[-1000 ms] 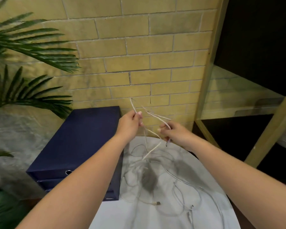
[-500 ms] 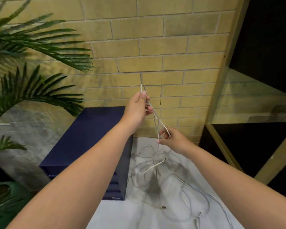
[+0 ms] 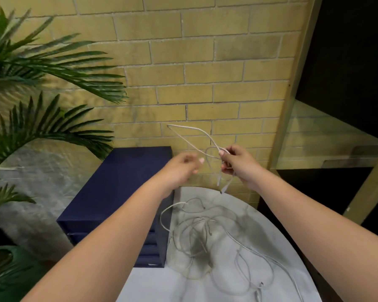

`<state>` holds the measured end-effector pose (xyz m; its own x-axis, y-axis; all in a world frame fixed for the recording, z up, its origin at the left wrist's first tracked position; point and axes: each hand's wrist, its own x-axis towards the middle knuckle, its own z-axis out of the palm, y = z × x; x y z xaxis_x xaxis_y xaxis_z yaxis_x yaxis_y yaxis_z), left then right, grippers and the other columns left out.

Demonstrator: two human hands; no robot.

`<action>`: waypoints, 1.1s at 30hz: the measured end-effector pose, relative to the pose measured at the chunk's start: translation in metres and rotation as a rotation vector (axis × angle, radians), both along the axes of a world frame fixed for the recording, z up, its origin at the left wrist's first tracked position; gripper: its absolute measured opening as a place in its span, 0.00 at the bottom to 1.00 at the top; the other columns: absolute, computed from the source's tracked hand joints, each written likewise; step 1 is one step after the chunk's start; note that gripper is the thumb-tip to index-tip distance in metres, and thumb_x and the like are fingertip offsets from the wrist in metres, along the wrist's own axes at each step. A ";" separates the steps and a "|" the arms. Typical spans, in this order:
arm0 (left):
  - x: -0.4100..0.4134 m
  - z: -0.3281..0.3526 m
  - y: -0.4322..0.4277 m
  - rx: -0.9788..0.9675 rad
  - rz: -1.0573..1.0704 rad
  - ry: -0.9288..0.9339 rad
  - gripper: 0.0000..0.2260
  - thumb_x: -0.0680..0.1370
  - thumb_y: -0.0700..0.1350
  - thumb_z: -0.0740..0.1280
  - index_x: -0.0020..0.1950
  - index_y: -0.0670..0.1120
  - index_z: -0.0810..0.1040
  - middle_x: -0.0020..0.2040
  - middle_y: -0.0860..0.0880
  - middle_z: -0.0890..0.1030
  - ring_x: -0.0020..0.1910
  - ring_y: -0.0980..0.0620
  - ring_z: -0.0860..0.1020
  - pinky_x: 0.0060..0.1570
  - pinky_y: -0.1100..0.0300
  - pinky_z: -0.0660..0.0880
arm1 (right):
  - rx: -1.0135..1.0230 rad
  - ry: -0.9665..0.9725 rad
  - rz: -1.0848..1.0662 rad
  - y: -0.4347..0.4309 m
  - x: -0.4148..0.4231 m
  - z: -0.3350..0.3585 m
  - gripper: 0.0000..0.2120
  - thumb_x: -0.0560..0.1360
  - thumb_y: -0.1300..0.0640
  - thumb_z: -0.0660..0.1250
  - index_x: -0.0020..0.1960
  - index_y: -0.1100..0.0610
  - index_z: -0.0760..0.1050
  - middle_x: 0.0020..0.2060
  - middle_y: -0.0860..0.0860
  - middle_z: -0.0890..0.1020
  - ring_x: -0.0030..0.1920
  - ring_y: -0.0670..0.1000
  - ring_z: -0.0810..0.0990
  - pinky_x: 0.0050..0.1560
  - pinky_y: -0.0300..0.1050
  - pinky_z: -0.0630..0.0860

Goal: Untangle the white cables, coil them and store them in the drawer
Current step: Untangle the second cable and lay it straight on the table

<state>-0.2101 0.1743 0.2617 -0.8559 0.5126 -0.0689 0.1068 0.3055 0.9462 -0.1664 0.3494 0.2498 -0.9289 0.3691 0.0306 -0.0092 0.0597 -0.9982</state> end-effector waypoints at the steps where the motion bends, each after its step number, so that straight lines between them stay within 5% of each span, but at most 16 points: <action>1: 0.008 -0.007 0.003 -0.062 -0.054 0.012 0.20 0.77 0.51 0.68 0.67 0.49 0.72 0.61 0.51 0.77 0.57 0.54 0.77 0.58 0.58 0.73 | -0.043 0.004 0.028 -0.003 0.000 0.005 0.08 0.80 0.60 0.61 0.42 0.56 0.69 0.34 0.50 0.71 0.28 0.45 0.73 0.31 0.36 0.76; 3: 0.023 -0.015 0.011 -0.087 -0.150 0.016 0.16 0.78 0.47 0.68 0.65 0.46 0.74 0.58 0.50 0.78 0.57 0.55 0.76 0.55 0.63 0.71 | -0.099 0.009 0.088 -0.011 0.002 0.014 0.07 0.80 0.60 0.61 0.42 0.56 0.69 0.33 0.51 0.72 0.27 0.44 0.75 0.31 0.37 0.78; 7: 0.039 -0.019 0.019 0.008 -0.056 0.160 0.07 0.82 0.43 0.61 0.48 0.43 0.77 0.41 0.48 0.79 0.38 0.58 0.76 0.39 0.71 0.69 | -0.097 0.008 0.123 -0.020 0.016 0.025 0.08 0.80 0.59 0.61 0.42 0.57 0.70 0.31 0.52 0.72 0.25 0.44 0.74 0.27 0.38 0.76; 10: 0.041 -0.016 0.009 -0.005 -0.007 0.185 0.12 0.83 0.44 0.57 0.45 0.47 0.77 0.34 0.51 0.73 0.33 0.55 0.72 0.40 0.62 0.71 | -0.021 -0.068 0.095 -0.011 0.034 0.021 0.08 0.79 0.55 0.63 0.44 0.59 0.71 0.31 0.52 0.70 0.27 0.46 0.72 0.31 0.40 0.75; 15: 0.056 0.011 -0.030 -0.115 0.009 0.309 0.13 0.82 0.46 0.57 0.45 0.48 0.80 0.31 0.57 0.71 0.33 0.55 0.69 0.43 0.57 0.70 | 0.508 -0.247 0.097 -0.008 0.080 0.008 0.10 0.78 0.51 0.65 0.47 0.58 0.72 0.35 0.52 0.76 0.32 0.48 0.75 0.38 0.42 0.73; 18: 0.057 0.027 -0.041 -0.108 -0.013 0.312 0.14 0.81 0.48 0.59 0.40 0.50 0.80 0.29 0.57 0.70 0.32 0.52 0.68 0.40 0.57 0.68 | 0.846 -0.219 0.025 -0.010 0.088 0.000 0.14 0.75 0.50 0.68 0.53 0.58 0.71 0.48 0.51 0.71 0.44 0.49 0.72 0.43 0.43 0.68; 23: 0.064 0.051 -0.048 -0.043 -0.097 0.285 0.15 0.81 0.49 0.59 0.38 0.48 0.78 0.29 0.53 0.65 0.30 0.54 0.64 0.36 0.58 0.66 | 0.784 -0.050 -0.086 -0.026 0.085 -0.001 0.11 0.74 0.55 0.69 0.48 0.56 0.67 0.44 0.50 0.71 0.41 0.50 0.71 0.34 0.37 0.63; 28: 0.076 0.075 -0.056 0.047 -0.144 0.304 0.16 0.82 0.49 0.59 0.36 0.47 0.76 0.26 0.56 0.64 0.27 0.55 0.63 0.34 0.60 0.65 | 0.540 0.212 -0.088 -0.040 0.087 0.020 0.24 0.70 0.60 0.74 0.62 0.51 0.70 0.54 0.50 0.69 0.38 0.49 0.70 0.44 0.44 0.74; 31: 0.083 0.086 -0.060 0.049 -0.194 0.303 0.16 0.83 0.49 0.57 0.38 0.45 0.75 0.25 0.57 0.64 0.26 0.57 0.63 0.32 0.63 0.65 | 0.492 0.312 0.049 -0.045 0.088 0.031 0.14 0.73 0.63 0.71 0.56 0.51 0.76 0.53 0.48 0.72 0.28 0.43 0.68 0.33 0.35 0.73; 33: 0.083 0.089 -0.067 0.031 -0.176 0.318 0.16 0.83 0.48 0.56 0.41 0.43 0.76 0.25 0.57 0.64 0.25 0.58 0.64 0.33 0.63 0.67 | 0.431 0.267 0.095 -0.045 0.088 0.039 0.04 0.75 0.62 0.67 0.46 0.54 0.77 0.43 0.48 0.77 0.25 0.41 0.67 0.27 0.31 0.68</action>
